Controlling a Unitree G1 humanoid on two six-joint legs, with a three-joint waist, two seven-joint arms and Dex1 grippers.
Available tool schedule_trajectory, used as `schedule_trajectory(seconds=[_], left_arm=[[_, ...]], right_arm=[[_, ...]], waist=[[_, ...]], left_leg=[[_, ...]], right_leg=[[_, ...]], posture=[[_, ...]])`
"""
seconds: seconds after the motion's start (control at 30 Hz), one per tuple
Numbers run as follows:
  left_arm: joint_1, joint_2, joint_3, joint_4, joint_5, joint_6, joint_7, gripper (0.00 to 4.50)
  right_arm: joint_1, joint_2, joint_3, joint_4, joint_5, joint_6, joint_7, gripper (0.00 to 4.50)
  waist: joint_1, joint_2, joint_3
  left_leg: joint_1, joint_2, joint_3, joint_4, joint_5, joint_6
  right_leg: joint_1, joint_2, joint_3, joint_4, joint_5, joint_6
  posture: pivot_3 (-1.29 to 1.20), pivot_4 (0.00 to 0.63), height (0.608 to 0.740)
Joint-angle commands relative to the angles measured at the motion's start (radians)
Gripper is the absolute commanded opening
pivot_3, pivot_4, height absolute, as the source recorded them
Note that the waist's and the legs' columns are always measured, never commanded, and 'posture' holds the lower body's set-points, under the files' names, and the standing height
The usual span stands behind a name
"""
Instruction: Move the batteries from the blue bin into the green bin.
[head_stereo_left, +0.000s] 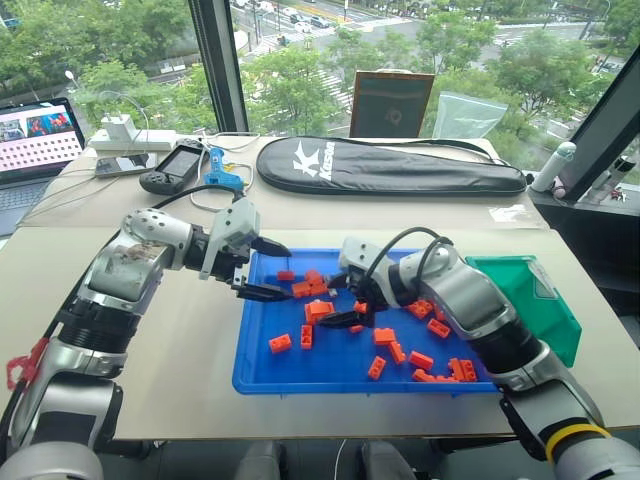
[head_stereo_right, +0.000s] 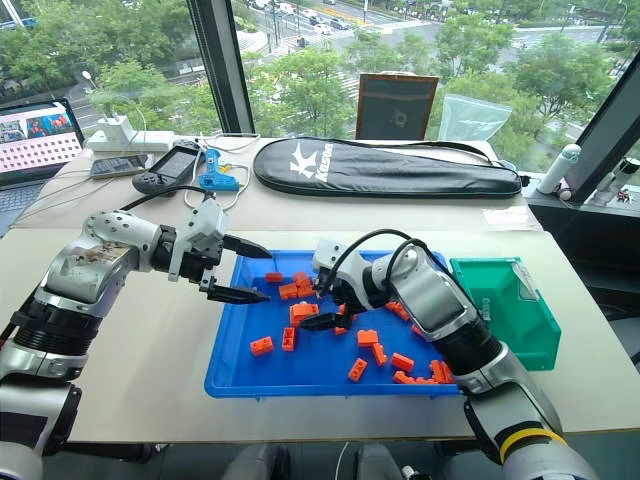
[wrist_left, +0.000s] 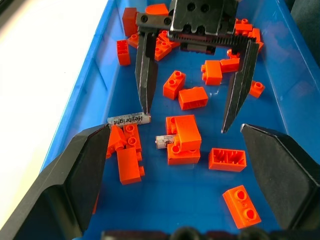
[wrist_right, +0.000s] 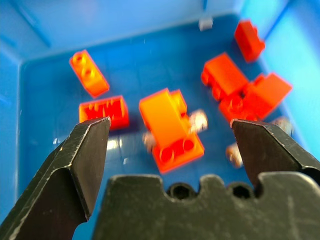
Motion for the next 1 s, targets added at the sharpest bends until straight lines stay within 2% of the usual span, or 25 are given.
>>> schedule_trajectory(seconds=[0.03,0.07,0.13,0.4,0.43,0.57,0.67,0.83,0.9,0.93,1.0], left_arm=[[0.012,0.036,0.019,-0.062,-0.028,0.026,-0.035,4.5],[0.018,0.042,0.019,-0.069,-0.028,0.026,-0.04,4.5],[0.026,0.051,0.019,-0.075,-0.026,0.024,-0.045,4.5],[0.029,0.049,0.016,-0.076,-0.023,0.023,-0.044,4.5],[0.028,0.047,0.016,-0.074,-0.023,0.022,-0.044,4.5],[0.022,0.039,0.012,-0.07,-0.023,0.02,-0.044,4.5],[0.015,0.031,0.009,-0.06,-0.021,0.017,-0.047,4.5],[0.011,0.018,0.005,-0.055,-0.019,0.013,-0.048,4.5],[0.009,0.011,0.001,-0.05,-0.016,0.009,-0.051,4.5],[0.007,0.008,-0.001,-0.047,-0.015,0.007,-0.053,4.5],[0.001,0.003,-0.003,-0.04,-0.012,0.005,-0.057,4.5]], right_arm=[[-0.027,0.028,0.003,0.034,-0.008,-0.057,-0.012,4.49],[-0.025,0.035,0.009,0.049,-0.014,-0.072,-0.018,4.09],[-0.019,0.043,0.02,0.066,-0.023,-0.092,-0.023,3.78],[-0.023,0.045,0.006,0.058,-0.026,-0.107,-0.02,1.0],[-0.026,0.043,0.001,0.054,-0.025,-0.105,-0.02,0.83],[-0.036,0.005,-0.056,0.004,0.002,-0.066,-0.013,0.83],[-0.031,-0.076,-0.114,-0.051,0.022,-0.026,-0.002,0.83],[0.024,-0.214,-0.142,-0.085,0.01,-0.01,0.002,0.83],[0.047,-0.248,-0.158,-0.087,0.021,0.001,0.0,1.84],[0.054,-0.257,-0.161,-0.088,0.025,0.004,-0.002,2.05],[0.066,-0.274,-0.157,-0.094,0.023,0.005,-0.004,2.75]], waist=[[-0.001,0.0,0.0],[-0.001,0.0,0.0],[-0.001,0.0,0.0],[0.0,0.0,0.0],[0.0,0.0,0.0],[0.0,0.0,0.0],[0.005,0.0,0.0],[0.003,0.0,0.0],[0.003,0.0,0.001],[0.002,0.0,0.001],[-0.002,0.0,0.001]], left_leg=[[0.0,0.0,0.0,0.0,0.0,0.0],[0.0,0.0,0.0,0.0,0.0,0.0],[0.0,0.0,0.0,0.0,0.0,0.0],[0.0,0.0,0.0,0.0,0.0,0.0],[0.0,0.0,0.0,0.0,0.0,0.0],[0.0,0.0,0.0,0.0,0.0,0.0],[0.0,0.0,0.0,0.0,0.0,0.0],[0.0,0.0,0.0,0.0,0.0,0.0],[0.0,0.0,0.0,-0.001,0.0,0.0],[0.0,0.0,0.0,-0.001,0.0,0.0],[0.0,0.0,0.0,-0.001,0.0,0.0]], right_leg=[[0.0,0.0,0.0,0.0,0.0,0.0],[0.0,0.0,0.0,0.0,0.0,0.0],[0.0,0.0,0.0,0.0,0.0,0.0],[0.0,0.0,0.0,0.0,0.0,0.0],[0.0,0.0,0.0,0.0,0.0,0.0],[0.0,0.0,0.0,0.0,0.0,0.0],[0.0,0.0,0.0,0.0,0.0,0.0],[0.0,-0.001,-0.001,-0.001,0.0,0.0],[0.0,0.0,-0.001,-0.001,0.0,-0.001],[0.0,0.0,-0.001,-0.001,0.0,-0.001],[0.0,0.0,0.0,-0.001,0.0,-0.001]], posture=[[0.0,0.15,0.734],[0.0,0.15,0.734],[0.0,0.15,0.734],[0.0,0.15,0.734],[0.0,0.15,0.734],[0.0,0.15,0.734],[0.0,0.15,0.734],[0.0,0.15,0.734],[0.0,0.15,0.734],[0.0,0.15,0.734],[0.0,0.15,0.734]])
